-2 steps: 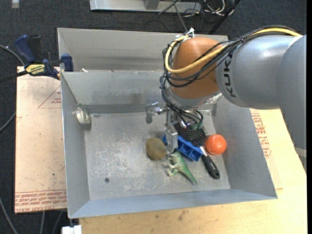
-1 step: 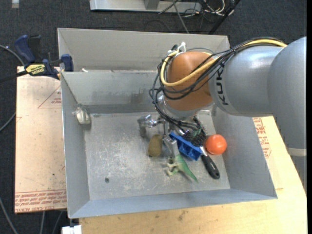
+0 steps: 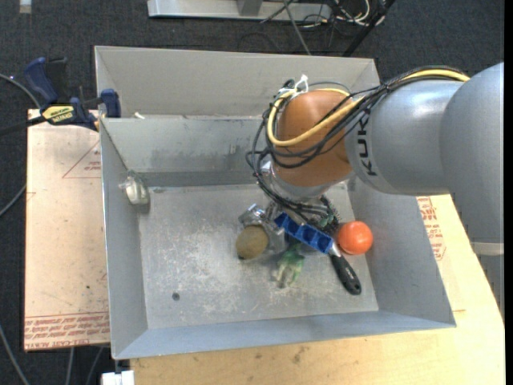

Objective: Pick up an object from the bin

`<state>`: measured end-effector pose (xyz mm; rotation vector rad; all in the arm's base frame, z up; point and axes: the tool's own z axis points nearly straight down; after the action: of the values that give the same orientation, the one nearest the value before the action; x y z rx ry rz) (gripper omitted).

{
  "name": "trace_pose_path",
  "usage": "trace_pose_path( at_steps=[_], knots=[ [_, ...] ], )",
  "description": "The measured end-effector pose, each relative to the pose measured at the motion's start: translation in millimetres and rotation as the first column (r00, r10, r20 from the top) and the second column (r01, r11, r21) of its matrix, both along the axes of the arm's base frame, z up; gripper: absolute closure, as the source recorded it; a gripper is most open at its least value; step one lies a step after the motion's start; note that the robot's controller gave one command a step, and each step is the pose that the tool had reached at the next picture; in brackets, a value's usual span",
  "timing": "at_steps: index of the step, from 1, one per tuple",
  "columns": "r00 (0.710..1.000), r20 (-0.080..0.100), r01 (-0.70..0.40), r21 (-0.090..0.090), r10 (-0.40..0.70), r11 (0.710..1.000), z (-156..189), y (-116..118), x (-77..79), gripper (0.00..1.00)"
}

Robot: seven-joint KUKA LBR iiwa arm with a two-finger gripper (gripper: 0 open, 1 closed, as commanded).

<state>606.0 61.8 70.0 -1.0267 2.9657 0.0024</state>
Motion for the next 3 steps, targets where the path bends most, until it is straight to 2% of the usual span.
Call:
trace_pose_path(
  at_steps=[1, 2, 3],
  knots=[
    [1.0, 0.0, 0.0, 0.0, 0.0, 1.0, 0, 0, -0.1, 1.0],
    [1.0, -0.008, 0.0, -0.001, 0.0, 1.0, 5, 0, -2.2, 1.0],
    [1.0, -0.01, 0.001, -0.001, -0.001, 1.0, 28, 0, -3.0, 1.0]
  ],
)
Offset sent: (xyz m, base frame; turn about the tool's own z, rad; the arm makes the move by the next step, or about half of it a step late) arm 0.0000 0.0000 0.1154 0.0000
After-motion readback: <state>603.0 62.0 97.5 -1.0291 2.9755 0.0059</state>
